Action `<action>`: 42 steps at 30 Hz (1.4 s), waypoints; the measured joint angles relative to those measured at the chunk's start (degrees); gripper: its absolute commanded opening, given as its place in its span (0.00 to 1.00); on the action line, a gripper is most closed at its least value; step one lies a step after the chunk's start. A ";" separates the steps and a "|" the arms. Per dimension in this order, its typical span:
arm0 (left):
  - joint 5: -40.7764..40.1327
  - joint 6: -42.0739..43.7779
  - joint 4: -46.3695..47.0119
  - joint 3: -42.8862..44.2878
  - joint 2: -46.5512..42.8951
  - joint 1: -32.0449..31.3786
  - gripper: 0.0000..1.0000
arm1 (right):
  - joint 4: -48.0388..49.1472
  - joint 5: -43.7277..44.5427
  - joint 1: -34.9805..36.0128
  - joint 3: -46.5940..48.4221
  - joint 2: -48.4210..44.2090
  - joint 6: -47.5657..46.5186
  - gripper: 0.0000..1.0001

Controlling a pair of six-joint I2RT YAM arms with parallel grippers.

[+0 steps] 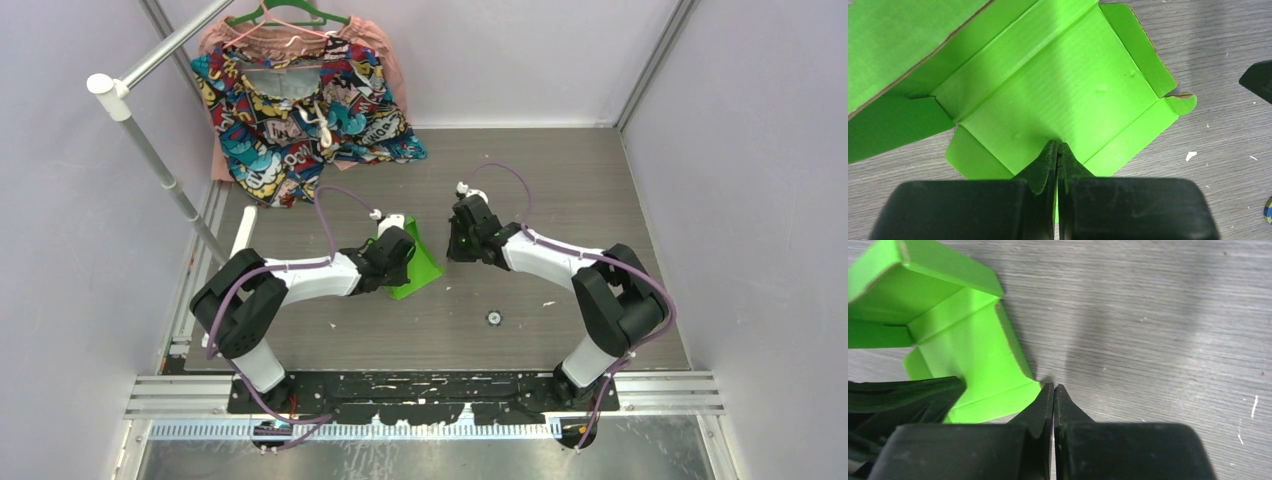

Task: Fold the paper box
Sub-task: Fold the paper box at the center of the board.

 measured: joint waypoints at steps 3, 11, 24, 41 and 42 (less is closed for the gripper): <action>0.00 0.00 0.00 0.00 0.00 0.00 0.00 | -0.24 0.02 -0.92 -1.36 0.09 0.00 0.01; -0.02 0.00 0.00 0.00 0.00 -0.02 0.00 | -0.15 -0.94 -1.01 -2.75 3.06 0.07 0.01; -0.02 0.00 0.00 0.00 0.02 -0.04 0.00 | 1.77 -4.11 -1.01 -2.75 4.20 0.22 0.01; -0.02 0.02 0.00 0.00 0.02 -0.04 0.00 | 2.43 -6.16 -0.92 -2.75 4.17 0.24 0.01; -0.02 0.02 -0.02 0.00 0.02 -0.04 0.00 | 2.40 -6.21 -0.92 -2.75 4.17 0.24 0.01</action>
